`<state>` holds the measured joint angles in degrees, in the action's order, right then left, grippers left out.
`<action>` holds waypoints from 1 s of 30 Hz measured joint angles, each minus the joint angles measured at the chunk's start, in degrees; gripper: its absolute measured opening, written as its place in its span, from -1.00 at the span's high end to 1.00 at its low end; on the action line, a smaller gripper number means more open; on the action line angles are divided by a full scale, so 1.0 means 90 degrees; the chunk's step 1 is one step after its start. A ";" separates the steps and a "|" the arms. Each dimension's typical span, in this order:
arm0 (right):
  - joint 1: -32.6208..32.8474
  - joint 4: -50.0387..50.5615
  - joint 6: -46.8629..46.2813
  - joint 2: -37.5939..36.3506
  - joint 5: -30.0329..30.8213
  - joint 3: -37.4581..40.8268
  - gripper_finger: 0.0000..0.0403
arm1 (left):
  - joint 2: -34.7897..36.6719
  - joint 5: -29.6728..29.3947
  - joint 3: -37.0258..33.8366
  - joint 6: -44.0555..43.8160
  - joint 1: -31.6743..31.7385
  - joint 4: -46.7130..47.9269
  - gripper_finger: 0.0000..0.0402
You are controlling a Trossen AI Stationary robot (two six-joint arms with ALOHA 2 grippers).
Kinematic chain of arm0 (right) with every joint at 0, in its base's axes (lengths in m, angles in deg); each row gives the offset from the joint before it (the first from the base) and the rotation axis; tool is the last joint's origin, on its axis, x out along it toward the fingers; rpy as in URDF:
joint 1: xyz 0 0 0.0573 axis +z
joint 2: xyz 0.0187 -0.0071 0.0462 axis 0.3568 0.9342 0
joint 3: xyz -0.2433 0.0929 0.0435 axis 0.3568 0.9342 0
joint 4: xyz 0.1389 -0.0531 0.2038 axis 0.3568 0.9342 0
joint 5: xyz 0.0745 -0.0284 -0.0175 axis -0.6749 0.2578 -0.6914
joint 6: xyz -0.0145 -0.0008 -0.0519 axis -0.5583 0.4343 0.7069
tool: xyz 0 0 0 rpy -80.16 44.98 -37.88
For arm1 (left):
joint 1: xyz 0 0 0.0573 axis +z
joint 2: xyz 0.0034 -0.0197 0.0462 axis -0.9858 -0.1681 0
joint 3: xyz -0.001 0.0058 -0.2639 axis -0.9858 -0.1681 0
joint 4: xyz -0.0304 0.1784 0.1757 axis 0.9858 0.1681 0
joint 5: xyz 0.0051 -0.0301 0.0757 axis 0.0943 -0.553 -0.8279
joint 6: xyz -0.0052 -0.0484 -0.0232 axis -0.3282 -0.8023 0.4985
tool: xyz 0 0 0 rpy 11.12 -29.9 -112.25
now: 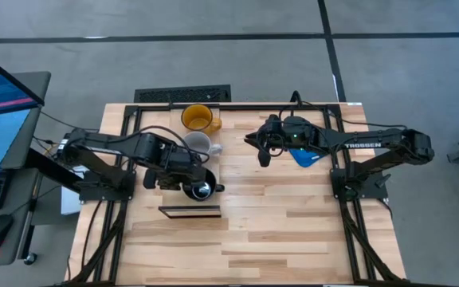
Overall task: Stack small to large cups/mugs on shelf
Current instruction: Put the black mug on the shelf
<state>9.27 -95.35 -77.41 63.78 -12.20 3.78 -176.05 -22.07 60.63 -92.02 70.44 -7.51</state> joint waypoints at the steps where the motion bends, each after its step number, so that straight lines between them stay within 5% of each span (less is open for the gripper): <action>1: 0.0000 0.0000 0.0000 -0.0001 0.0001 0.0000 0.52 | 0.0029 -0.0032 0.0000 -0.0001 0.0000 -0.0010 0.29; 20: 0.0000 0.0056 -0.0002 0.0001 -0.0001 0.0000 0.52 | 0.0686 -0.0791 0.0005 -0.0121 0.0002 -0.0060 0.29; 30: 0.0000 0.0143 -0.0009 0.0001 -0.0182 0.0000 0.52 | 0.1433 -0.3547 0.0005 0.1515 -0.0177 -0.0283 0.29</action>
<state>9.27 -94.06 -77.49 63.79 -13.84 3.78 -163.15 -53.99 60.68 -78.38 68.84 -10.06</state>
